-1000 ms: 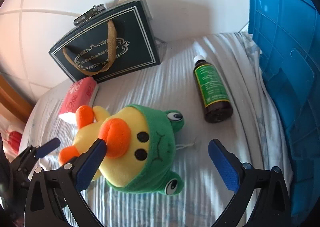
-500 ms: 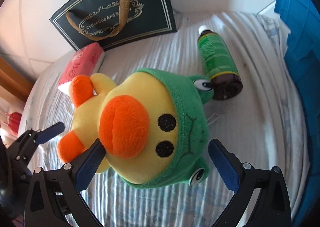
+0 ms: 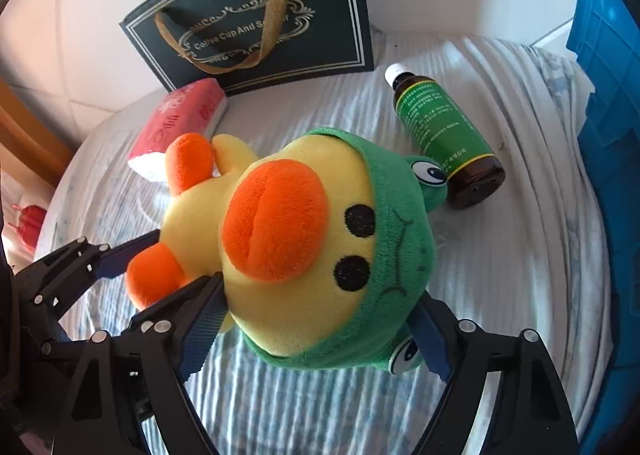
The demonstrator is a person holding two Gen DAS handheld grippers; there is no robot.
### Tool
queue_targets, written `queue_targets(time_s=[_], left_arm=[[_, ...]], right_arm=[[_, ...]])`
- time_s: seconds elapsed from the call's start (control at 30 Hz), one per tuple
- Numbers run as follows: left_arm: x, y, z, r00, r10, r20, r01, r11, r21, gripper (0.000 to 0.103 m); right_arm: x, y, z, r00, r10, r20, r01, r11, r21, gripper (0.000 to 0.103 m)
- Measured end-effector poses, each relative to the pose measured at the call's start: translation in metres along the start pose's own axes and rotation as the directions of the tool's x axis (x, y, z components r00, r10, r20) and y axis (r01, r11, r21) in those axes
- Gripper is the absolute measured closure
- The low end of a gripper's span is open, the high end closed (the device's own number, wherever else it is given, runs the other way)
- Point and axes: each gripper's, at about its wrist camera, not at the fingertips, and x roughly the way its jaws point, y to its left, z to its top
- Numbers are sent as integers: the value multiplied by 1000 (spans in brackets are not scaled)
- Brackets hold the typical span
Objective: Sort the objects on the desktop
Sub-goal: 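Grasp the yellow duck plush with the right tool while the left tool also grips it, then lift the duck plush with both tools and drop it into the bin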
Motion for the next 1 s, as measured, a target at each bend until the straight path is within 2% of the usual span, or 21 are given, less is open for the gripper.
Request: queue_targets(time_s=[0.13, 0.23, 0.27, 0.3, 0.33, 0.4, 0.47, 0.57, 0.63, 0.7, 0.8, 0.9, 1.0], left_arm=[[-28, -1, 0, 1000, 3, 24, -3, 1000, -19, 59], [-43, -1, -10, 1000, 13, 17, -13, 1000, -28, 58], [-44, -1, -16, 1000, 29, -2, -29, 999, -25, 50], [-42, -2, -22, 999, 42, -23, -43, 999, -24, 30], [-41, -1, -28, 997, 61, -40, -62, 998, -23, 25], [-39, -2, -39, 997, 56, -54, -57, 998, -19, 24], [-33, -4, -43, 997, 38, -72, -38, 999, -9, 24], [-17, -11, -42, 993, 68, -100, -65, 997, 30, 22], [-6, -9, -42, 992, 51, -120, -48, 999, 22, 14], [3, -6, -40, 992, 50, -120, -47, 999, 23, 0], [15, 3, -38, 991, -17, -133, 16, 1000, -6, 0], [23, 6, -37, 990, -24, -138, 22, 1000, -14, 0], [24, 10, -40, 989, -67, -132, 62, 997, -43, 1]], right_arm=[[-31, 7, -2, 999, 24, 41, -24, 1000, -8, 29], [-42, 10, -9, 1000, 12, 14, -12, 1000, 3, 34], [-40, 9, -13, 1000, -9, -3, 9, 1000, 4, 34], [-35, 7, -17, 999, -32, -20, 33, 999, 18, 31], [-31, 1, -21, 999, -23, -45, 25, 999, 41, 26], [-31, -9, -30, 997, 25, -67, -19, 996, 90, 0], [-35, -11, -33, 998, 28, -59, -23, 996, 82, 0], [-31, -8, -32, 996, 42, -75, -37, 997, 74, 0], [-21, -5, -31, 995, 13, -101, -8, 998, 56, 0], [-8, -3, -31, 990, -18, -138, 24, 999, 43, 0], [8, -7, -36, 985, 23, -172, -12, 998, 66, 0], [21, -5, -34, 983, 25, -180, -15, 998, 55, 0], [21, -8, -34, 984, 36, -174, -28, 998, 50, 3]])
